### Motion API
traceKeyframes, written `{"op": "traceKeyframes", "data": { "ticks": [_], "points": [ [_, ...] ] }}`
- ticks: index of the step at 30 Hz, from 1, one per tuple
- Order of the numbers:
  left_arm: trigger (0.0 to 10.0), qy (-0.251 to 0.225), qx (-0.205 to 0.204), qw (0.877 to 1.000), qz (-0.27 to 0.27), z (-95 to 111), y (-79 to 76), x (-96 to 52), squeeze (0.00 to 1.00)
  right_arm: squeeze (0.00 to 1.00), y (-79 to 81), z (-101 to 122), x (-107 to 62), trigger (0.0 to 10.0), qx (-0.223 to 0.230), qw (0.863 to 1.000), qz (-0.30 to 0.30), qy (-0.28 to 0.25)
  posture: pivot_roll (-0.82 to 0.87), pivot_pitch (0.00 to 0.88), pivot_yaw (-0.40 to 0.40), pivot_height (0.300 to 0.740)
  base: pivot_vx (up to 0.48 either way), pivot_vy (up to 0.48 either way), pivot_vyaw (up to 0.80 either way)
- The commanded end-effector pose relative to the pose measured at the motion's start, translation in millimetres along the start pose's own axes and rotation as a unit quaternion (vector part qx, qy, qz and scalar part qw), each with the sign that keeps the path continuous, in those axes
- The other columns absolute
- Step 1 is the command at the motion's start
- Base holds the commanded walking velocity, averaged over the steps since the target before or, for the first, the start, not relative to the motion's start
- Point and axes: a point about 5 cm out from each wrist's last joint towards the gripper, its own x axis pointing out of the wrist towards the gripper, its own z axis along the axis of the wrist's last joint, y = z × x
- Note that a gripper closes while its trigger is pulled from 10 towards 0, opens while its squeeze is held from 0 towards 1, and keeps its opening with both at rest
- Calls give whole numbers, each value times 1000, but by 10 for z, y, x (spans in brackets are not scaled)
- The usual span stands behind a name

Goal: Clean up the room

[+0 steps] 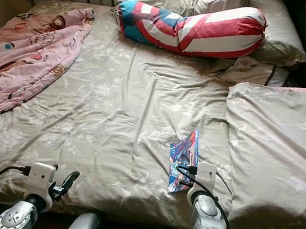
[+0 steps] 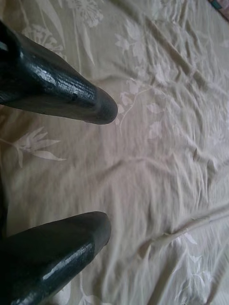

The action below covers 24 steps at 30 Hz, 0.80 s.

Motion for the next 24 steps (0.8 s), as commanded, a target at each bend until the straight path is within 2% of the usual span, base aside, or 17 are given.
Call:
{"op": "traceKeyframes", "data": {
  "ticks": [1, 9, 10, 11, 12, 14, 15, 19, 20, 21, 23, 24],
  "points": [
    [10000, 14, 7, 1000, 0, -50, 22, -27, 0, 0, -19, -92, -22, 10000, -5, 1000, -5, 16, 61, 173, 55, 647, 0, 0, 0],
    [10000, 18, 8, 1000, 1, -50, 25, -30, 0, 0, -59, -84, -23, 10000, -8, 1000, -15, 15, 61, 174, 56, 647, 0, 0, 0],
    [10000, 18, 8, 1000, 2, -50, 25, -30, 0, 86, -67, -81, -23, 10000, -11, 1000, -18, 15, 61, 174, 56, 647, 0, 0, 0],
    [10000, 18, 8, 1000, 2, -51, 25, -30, 0, 86, -72, -80, -23, 10000, -12, 1000, -20, 14, 61, 174, 56, 647, 0, 0, 0],
    [10000, 18, 8, 1000, 3, -50, 25, -29, 0, 416, -84, -68, -22, 10000, -13, 1000, -23, 11, 62, 176, 56, 647, 0, 0, 0],
    [10000, 18, 7, 1000, 3, -50, 23, -26, 0, 420, -98, -59, -21, 10000, -12, 1000, -27, 10, 60, 175, 56, 647, 0, 0, 0],
    [10000, 18, 7, 1000, 3, -51, 22, -24, 0, 514, -110, -54, -20, 10000, -12, 999, -30, 9, 60, 175, 56, 647, 0, 0, 0],
    [10000, 18, 6, 1000, 3, -50, 20, -19, 0, 525, -136, -45, -21, 10000, -12, 999, -38, 8, 61, 174, 56, 647, 0, 0, 0],
    [10000, 17, 6, 1000, 3, -49, 13, -10, 0, 875, -213, -20, -25, 10000, -17, 998, -64, 2, 59, 172, 55, 647, 0, 0, 0],
    [10000, 17, 5, 1000, 2, -47, 9, -7, 0, 1000, -271, -4, -30, 10000, -16, 996, -83, -2, 59, 172, 55, 647, 0, 0, 0],
    [10000, 16, 4, 1000, 2, -42, -1, 7, 0, 1000, -398, 30, -43, 10000, -9, 992, -125, -8, 55, 170, 53, 647, 0, 0, 0],
    [10000, 16, 4, 1000, 2, -42, -1, 7, 0, 1000, -398, 30, -43, 10000, -9, 992, -125, -8, 55, 170, 53, 647, 0, 0, 0]
  ]
}}
